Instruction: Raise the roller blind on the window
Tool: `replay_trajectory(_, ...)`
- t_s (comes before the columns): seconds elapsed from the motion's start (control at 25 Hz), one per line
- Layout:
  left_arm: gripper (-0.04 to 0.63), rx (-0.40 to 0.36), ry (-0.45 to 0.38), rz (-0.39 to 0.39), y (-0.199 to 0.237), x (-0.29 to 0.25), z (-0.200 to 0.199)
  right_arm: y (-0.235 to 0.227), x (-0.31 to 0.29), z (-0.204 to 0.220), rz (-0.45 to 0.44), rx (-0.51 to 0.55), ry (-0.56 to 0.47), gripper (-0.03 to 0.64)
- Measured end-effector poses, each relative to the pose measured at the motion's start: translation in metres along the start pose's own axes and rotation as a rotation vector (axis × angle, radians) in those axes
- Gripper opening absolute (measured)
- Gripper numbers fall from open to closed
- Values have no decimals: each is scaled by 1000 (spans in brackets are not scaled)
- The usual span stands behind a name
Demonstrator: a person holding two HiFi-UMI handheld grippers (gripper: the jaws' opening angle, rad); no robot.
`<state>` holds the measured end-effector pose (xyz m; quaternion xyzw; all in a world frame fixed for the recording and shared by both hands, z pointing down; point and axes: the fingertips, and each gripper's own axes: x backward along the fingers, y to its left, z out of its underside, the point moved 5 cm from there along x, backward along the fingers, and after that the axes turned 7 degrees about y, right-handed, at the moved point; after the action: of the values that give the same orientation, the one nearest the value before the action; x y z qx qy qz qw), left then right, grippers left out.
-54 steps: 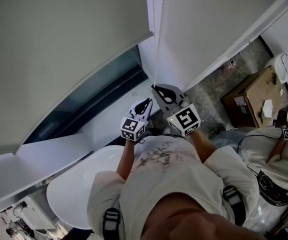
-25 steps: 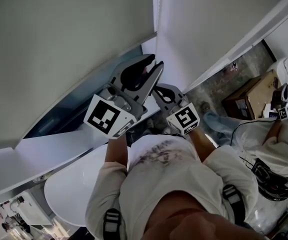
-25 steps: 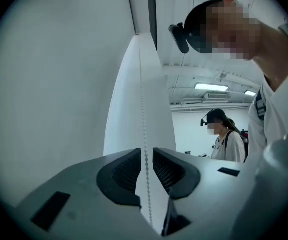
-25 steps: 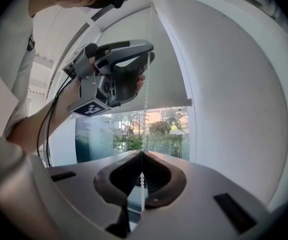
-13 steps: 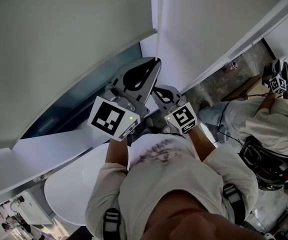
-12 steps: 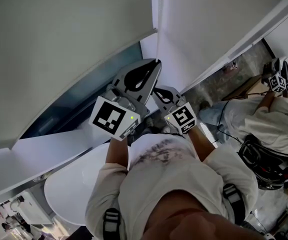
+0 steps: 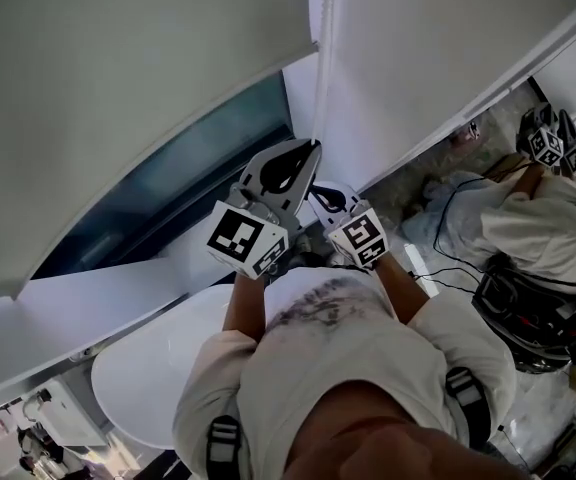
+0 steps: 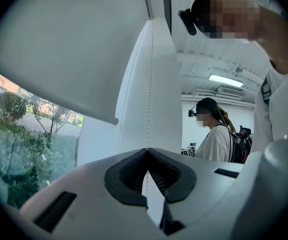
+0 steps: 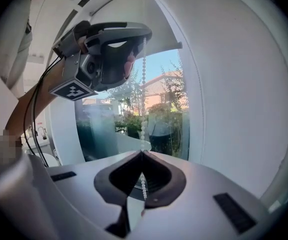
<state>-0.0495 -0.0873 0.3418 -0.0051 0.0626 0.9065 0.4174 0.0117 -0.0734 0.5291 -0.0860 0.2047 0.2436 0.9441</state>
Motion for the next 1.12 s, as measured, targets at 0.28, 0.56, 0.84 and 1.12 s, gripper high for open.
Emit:
replay_trajectory(0.28,8,27,28,-11,1,0,21,0,-8,17,-9,-4,45,61)
replay_trajectory(0.56,8,63,72,-17,9,4,51,3,-25,41,-23,-12,102,61)
replay_trajectory(0.84,8,98,101,-9,7,3,69,2,-31,58,-33,-25,151,61)
replay_trajectory(1.12,8,119,148,-5,4,3,90,3,-32,78,-41,-39,215,61)
